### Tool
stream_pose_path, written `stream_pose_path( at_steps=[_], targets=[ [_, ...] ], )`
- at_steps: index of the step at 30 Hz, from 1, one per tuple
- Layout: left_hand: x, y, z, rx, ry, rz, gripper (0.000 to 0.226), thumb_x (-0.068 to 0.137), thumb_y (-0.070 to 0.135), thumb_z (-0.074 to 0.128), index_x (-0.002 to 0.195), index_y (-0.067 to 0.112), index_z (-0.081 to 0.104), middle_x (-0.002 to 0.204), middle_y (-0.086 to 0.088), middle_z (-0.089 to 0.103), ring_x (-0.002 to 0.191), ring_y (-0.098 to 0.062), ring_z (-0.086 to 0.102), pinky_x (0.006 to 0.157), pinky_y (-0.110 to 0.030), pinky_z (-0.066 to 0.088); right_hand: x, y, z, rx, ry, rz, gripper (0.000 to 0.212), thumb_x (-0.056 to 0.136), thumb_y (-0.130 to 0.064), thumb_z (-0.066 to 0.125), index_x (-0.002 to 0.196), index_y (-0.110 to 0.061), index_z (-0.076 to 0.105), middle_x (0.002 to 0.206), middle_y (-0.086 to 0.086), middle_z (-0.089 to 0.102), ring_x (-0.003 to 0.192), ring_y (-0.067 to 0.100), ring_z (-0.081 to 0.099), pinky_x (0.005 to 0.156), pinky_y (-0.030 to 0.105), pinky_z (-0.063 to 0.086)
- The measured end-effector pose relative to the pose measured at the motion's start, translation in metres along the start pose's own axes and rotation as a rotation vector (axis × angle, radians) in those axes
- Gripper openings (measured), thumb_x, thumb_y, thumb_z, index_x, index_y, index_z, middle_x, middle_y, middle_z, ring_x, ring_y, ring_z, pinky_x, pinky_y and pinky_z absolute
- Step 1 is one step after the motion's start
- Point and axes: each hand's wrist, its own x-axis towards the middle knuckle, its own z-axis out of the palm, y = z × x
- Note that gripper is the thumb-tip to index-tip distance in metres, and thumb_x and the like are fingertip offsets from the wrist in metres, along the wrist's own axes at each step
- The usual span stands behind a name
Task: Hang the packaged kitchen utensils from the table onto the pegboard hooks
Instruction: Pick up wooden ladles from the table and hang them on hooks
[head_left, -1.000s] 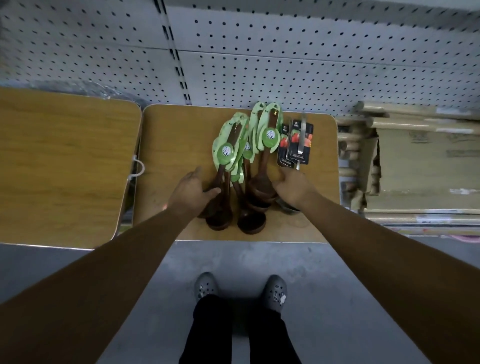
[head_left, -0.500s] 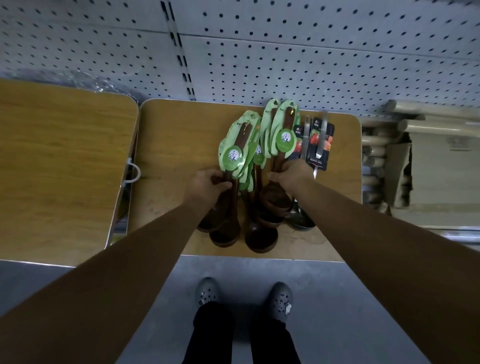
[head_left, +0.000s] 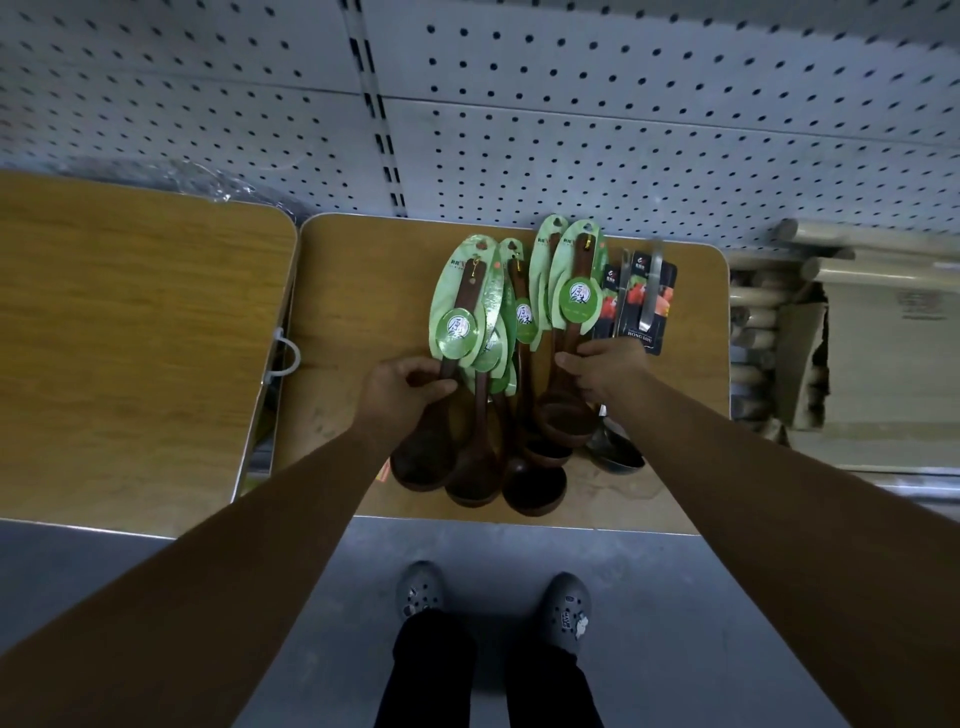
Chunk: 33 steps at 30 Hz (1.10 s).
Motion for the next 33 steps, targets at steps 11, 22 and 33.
stream_pose_path(
  at_steps=[11,22,33],
  targets=[
    [-0.041,0.023,-0.021,-0.330,-0.057,-0.113,0.024,0.084,0.007,0.073,0.107,0.000,0.071,0.097,-0.014,0.076,0.081,-0.015,0.074,0.071,-0.023,0.059,-0.044,0.011,-0.013,0.223,-0.045,-0.049,0.021,0.071,-0.015,0.090,0.086,-0.018,0.076,0.090,0.012,0.077,0.077,0.027,0.073,0.078,0.039,0.061],
    [-0.090,0.061,-0.030,-0.376,0.058,-0.057,0.034,0.080,0.018,0.079,0.111,0.007,0.072,0.102,-0.005,0.075,0.097,-0.019,0.071,0.091,-0.041,0.057,-0.121,0.020,-0.057,0.405,-0.108,-0.121,0.026,0.081,-0.011,0.081,0.106,-0.008,0.074,0.093,0.011,0.078,0.086,0.025,0.076,0.075,0.031,0.062],
    [-0.166,0.132,-0.023,-0.491,0.071,0.089,0.019,0.086,0.007,0.071,0.106,0.005,0.070,0.077,0.010,0.074,0.067,0.001,0.068,0.060,-0.016,0.053,-0.214,0.012,-0.115,0.472,-0.134,-0.267,0.024,0.088,-0.004,0.073,0.111,-0.009,0.072,0.107,0.015,0.075,0.090,0.027,0.071,0.088,0.041,0.059]
  ],
)
